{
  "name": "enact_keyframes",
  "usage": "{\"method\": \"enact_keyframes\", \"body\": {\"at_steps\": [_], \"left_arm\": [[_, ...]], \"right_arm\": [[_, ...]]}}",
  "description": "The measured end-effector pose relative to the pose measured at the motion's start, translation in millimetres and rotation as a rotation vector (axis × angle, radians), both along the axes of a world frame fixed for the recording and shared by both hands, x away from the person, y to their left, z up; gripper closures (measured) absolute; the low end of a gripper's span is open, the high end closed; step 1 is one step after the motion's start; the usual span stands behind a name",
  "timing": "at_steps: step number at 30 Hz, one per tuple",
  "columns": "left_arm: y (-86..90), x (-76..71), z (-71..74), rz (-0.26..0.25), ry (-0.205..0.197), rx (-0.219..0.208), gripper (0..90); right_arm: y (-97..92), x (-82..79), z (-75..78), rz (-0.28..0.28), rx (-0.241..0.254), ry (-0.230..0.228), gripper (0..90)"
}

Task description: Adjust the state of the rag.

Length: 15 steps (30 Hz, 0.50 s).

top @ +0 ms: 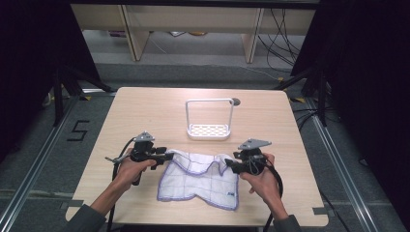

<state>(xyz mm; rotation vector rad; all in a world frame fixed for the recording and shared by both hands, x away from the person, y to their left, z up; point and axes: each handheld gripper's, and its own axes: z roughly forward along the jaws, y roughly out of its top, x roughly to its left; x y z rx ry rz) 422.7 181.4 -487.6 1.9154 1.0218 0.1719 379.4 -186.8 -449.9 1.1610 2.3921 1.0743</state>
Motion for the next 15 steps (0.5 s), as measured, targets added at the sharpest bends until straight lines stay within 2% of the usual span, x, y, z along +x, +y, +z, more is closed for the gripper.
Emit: {"method": "enact_keyframes", "body": {"at_steps": [1, 5, 6, 7, 8, 10, 13, 14, 15], "left_arm": [[2.1, -1.3, 1.3, 0.002, -0.008, 0.009, 43.8], [9.3, -6.7, 6.1, 0.022, -0.028, 0.044, 34.5], [13.1, -8.2, 7.8, 0.024, -0.029, 0.064, 32.6], [14.8, -9.8, 8.5, 0.039, -0.038, 0.061, 31.5], [17.3, -11.1, 9.5, 0.043, -0.042, 0.061, 31.6], [21.2, -14.4, 10.4, 0.053, -0.044, 0.050, 31.1], [24.1, -18.4, 9.3, 0.034, -0.036, 0.060, 31.0], [23.8, -19.9, 8.0, 0.021, -0.034, 0.076, 31.0], [21.5, -21.1, 6.4, 0.025, -0.027, 0.061, 31.0]], "right_arm": [[1.6, -7.7, -3.9, 0.027, -0.007, 0.006, 54.1], [10.8, -16.0, -16.9, 0.029, -0.003, 0.041, 51.8], [11.9, -15.7, -18.6, 0.043, -0.027, 0.047, 51.4], [16.8, -16.2, -22.8, 0.044, -0.023, 0.044, 50.8], [19.9, -16.6, -23.8, 0.047, -0.032, 0.057, 50.2], [25.6, -16.2, -27.1, 0.051, -0.060, 0.053, 47.9], [35.7, -12.0, -33.1, 0.030, -0.080, 0.034, 47.5], [37.2, -10.7, -33.4, 0.032, -0.095, 0.047, 48.2], [40.3, -7.7, -36.3, 0.022, -0.116, 0.041, 53.0]]}}
